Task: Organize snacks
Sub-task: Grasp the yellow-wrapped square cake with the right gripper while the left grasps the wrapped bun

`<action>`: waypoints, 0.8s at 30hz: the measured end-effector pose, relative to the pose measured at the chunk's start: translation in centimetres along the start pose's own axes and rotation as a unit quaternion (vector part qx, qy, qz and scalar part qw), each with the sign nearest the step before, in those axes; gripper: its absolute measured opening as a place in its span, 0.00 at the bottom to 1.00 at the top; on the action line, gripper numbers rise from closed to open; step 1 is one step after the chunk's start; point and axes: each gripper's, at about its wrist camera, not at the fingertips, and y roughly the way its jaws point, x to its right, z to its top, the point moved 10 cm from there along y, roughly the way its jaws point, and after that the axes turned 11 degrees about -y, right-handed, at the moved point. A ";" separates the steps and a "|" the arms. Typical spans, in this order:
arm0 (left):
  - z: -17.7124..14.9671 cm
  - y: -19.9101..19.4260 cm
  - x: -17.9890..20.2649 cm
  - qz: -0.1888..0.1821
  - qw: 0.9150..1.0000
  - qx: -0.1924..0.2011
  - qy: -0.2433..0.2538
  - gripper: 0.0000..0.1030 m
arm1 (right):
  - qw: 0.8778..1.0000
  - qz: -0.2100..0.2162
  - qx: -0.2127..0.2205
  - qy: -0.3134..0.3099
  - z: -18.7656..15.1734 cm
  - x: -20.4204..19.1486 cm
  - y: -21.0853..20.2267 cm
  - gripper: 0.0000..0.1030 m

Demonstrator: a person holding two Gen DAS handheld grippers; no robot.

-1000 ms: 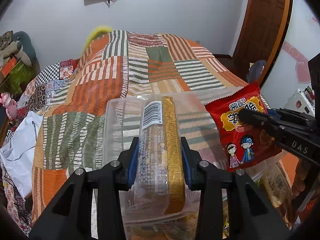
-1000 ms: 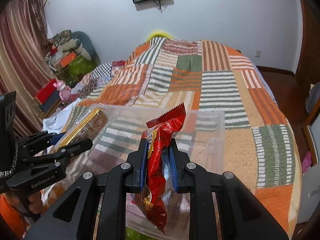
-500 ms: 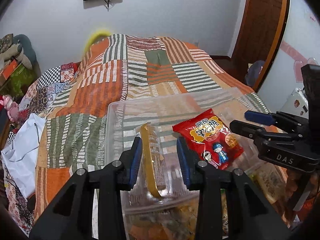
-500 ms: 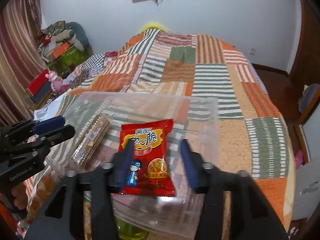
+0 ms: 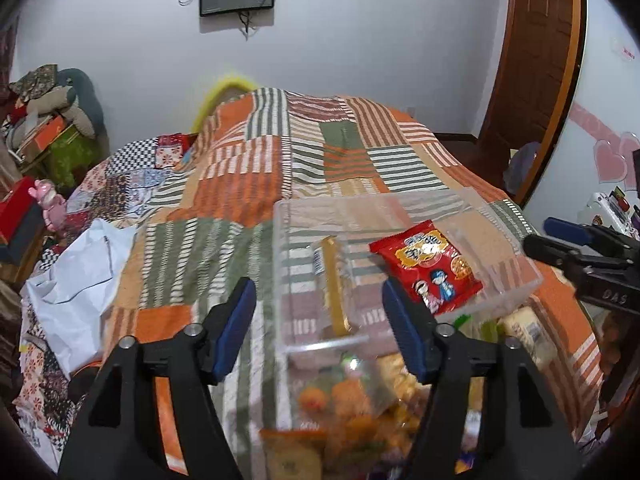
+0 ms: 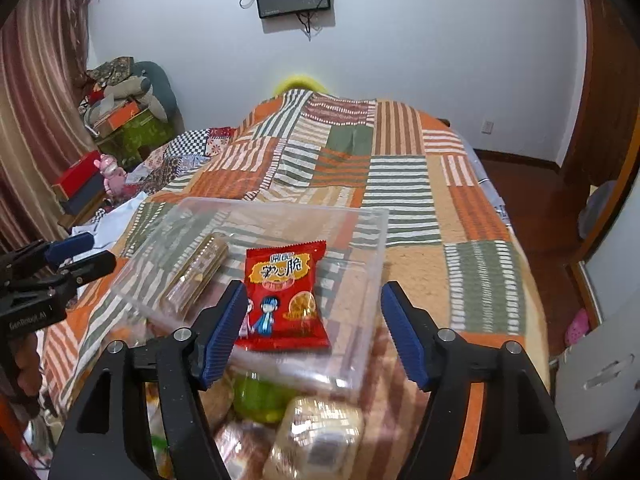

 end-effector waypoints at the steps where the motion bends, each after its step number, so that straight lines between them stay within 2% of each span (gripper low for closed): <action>1: -0.3 -0.4 -0.3 0.004 1.000 0.001 0.000 0.66 | 1.000 -0.002 0.001 -0.001 -0.2 0.1 -0.4 0.65; 9: -4.0 -2.6 -3.3 0.022 0.999 -0.017 -0.016 0.73 | 1.000 -0.018 0.001 -0.017 -2.5 -0.2 -2.4 0.68; 24: -12.0 -2.3 -6.5 0.024 0.994 -0.093 -0.055 0.74 | 0.999 -0.017 -0.047 0.009 -8.8 -0.7 -3.5 0.69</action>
